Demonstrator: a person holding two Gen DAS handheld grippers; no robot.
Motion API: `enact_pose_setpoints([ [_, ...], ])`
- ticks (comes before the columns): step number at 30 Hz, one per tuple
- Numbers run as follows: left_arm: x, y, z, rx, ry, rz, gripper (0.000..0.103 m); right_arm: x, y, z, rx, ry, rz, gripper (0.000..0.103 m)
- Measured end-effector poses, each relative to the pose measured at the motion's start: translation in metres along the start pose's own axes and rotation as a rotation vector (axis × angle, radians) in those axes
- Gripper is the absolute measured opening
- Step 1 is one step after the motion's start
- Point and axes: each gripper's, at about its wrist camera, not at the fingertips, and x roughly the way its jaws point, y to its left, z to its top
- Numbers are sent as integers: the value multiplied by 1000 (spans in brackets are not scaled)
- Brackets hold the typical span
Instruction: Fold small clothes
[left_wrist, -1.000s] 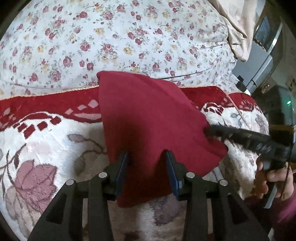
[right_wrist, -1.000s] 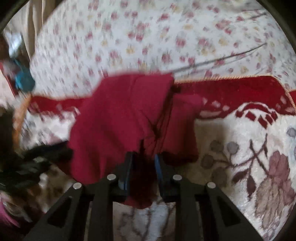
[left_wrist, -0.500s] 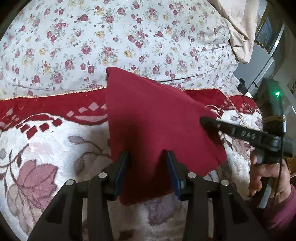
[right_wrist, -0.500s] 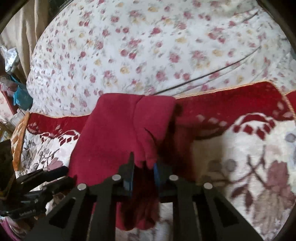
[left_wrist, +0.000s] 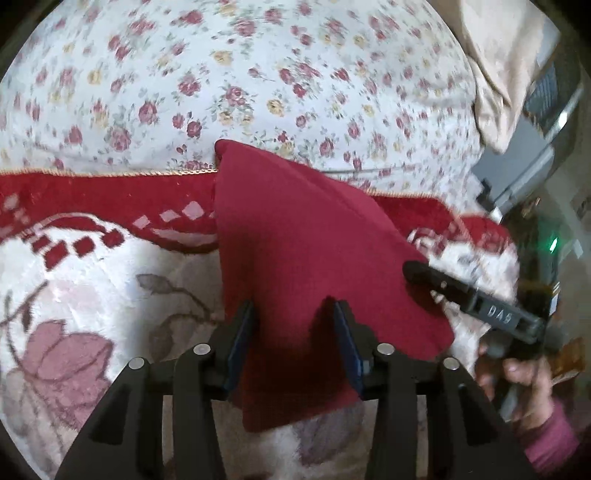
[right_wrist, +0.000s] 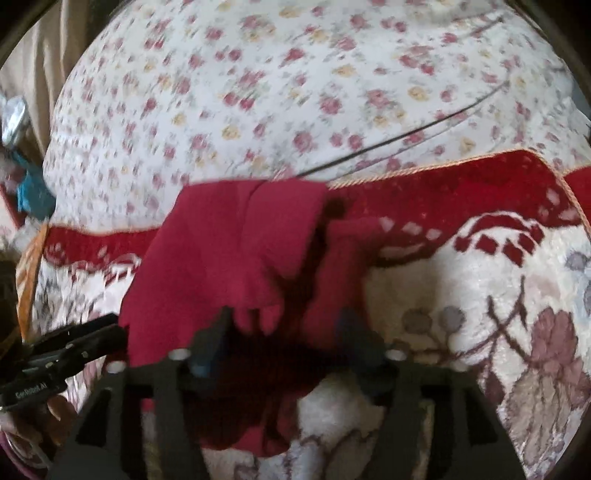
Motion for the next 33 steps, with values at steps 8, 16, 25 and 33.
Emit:
enact_pose_setpoints([
  [8, 27, 35, 24, -209, -4, -135, 48, 44, -36, 15, 180, 57, 154, 90],
  [16, 41, 17, 26, -93, 42, -63, 41, 69, -16, 18, 159, 88, 239, 70],
  [25, -62, -2, -4, -79, 44, -109, 29, -3, 28, 12, 124, 78, 321, 47],
  [33, -90, 20, -95, -54, 80, 140, 29, -18, 70, -77, 74, 203, 310, 63],
])
